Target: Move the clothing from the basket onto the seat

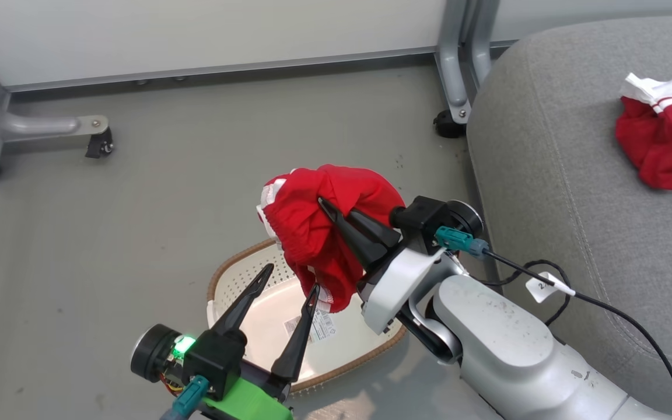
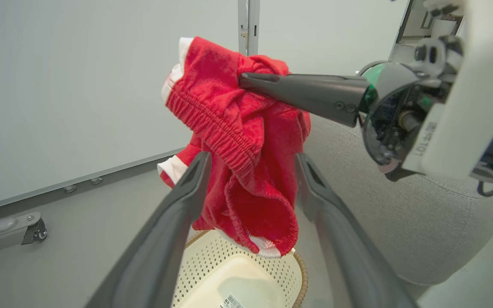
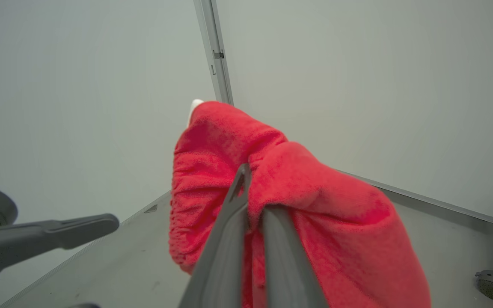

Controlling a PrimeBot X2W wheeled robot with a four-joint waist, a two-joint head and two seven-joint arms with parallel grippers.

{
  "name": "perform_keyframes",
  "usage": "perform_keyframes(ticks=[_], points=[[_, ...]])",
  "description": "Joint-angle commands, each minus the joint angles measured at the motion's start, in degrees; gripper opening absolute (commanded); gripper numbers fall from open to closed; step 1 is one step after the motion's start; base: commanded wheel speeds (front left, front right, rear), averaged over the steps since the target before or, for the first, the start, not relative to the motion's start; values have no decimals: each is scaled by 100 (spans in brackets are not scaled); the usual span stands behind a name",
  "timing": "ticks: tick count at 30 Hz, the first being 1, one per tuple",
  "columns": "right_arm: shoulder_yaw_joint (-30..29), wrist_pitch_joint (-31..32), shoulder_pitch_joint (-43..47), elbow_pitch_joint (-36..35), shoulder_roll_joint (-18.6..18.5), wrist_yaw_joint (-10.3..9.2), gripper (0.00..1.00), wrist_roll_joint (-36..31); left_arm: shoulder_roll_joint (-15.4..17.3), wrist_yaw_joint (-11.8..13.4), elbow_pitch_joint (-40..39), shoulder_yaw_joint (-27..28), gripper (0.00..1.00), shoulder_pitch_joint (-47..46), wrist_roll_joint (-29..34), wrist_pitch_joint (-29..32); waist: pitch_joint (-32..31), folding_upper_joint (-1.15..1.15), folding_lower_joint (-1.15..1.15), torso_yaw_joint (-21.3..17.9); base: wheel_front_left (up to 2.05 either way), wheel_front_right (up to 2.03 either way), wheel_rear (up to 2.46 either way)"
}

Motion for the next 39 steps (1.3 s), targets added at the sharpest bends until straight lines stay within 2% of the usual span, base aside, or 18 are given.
perform_keyframes(ticks=[1,4,23,31,39], points=[[-53,-27,93,-4,-42,-2,0,-36,72,-1,32,-15,100,22,23,-5,67,0,0,-123,0,0,0],[-128,-28,157,-34,-49,-2,0,-52,99,-15,45,-30,100,-48,44,-15,153,0,0,-308,0,0,0],[-1092,-27,549,-398,-47,-1,0,-356,371,-116,-198,-170,100,-503,234,316,801,0,0,-2360,0,0,0],[-1700,-26,734,-555,-162,-1,0,-445,469,-108,-400,-151,100,-679,269,458,1070,0,0,-2672,0,0,0],[-2780,-26,436,-641,-488,-2,0,-711,464,-187,-632,-243,100,-999,333,564,1446,0,0,-2562,0,0,0]])
